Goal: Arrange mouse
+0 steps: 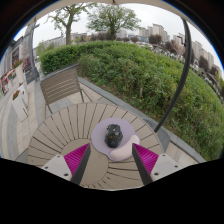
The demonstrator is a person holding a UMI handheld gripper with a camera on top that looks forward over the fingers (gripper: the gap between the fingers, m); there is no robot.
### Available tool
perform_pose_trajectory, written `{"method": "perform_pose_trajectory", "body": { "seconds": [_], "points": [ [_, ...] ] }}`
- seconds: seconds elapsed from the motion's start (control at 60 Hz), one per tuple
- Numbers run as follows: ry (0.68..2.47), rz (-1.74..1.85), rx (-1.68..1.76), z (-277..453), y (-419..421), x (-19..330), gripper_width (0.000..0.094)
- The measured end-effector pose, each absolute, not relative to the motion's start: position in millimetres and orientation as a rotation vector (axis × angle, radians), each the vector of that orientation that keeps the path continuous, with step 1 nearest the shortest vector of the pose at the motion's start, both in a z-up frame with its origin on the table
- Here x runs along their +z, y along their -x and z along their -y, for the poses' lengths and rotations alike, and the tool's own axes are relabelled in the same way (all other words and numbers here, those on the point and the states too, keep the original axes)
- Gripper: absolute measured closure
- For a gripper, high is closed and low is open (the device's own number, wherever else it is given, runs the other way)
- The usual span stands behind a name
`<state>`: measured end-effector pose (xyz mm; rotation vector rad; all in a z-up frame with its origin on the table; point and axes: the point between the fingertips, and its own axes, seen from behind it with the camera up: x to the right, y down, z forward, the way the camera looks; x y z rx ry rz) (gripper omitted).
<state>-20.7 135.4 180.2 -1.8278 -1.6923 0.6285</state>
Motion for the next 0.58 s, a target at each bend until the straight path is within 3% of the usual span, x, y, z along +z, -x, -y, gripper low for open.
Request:
{"method": "perform_pose_trajectory", "body": {
  "seconds": [0.133,0.25,0.583],
  "points": [
    [1.803,1.733,0.61,-118.5,-61.5,209.2,0.0085],
    [1.819,1.75,0.648,-100.7,-105.8,211.9,0.0085],
    [1.787,1.768,0.609,-98.0,-129.6,201.2,0.0074]
  ]
}}
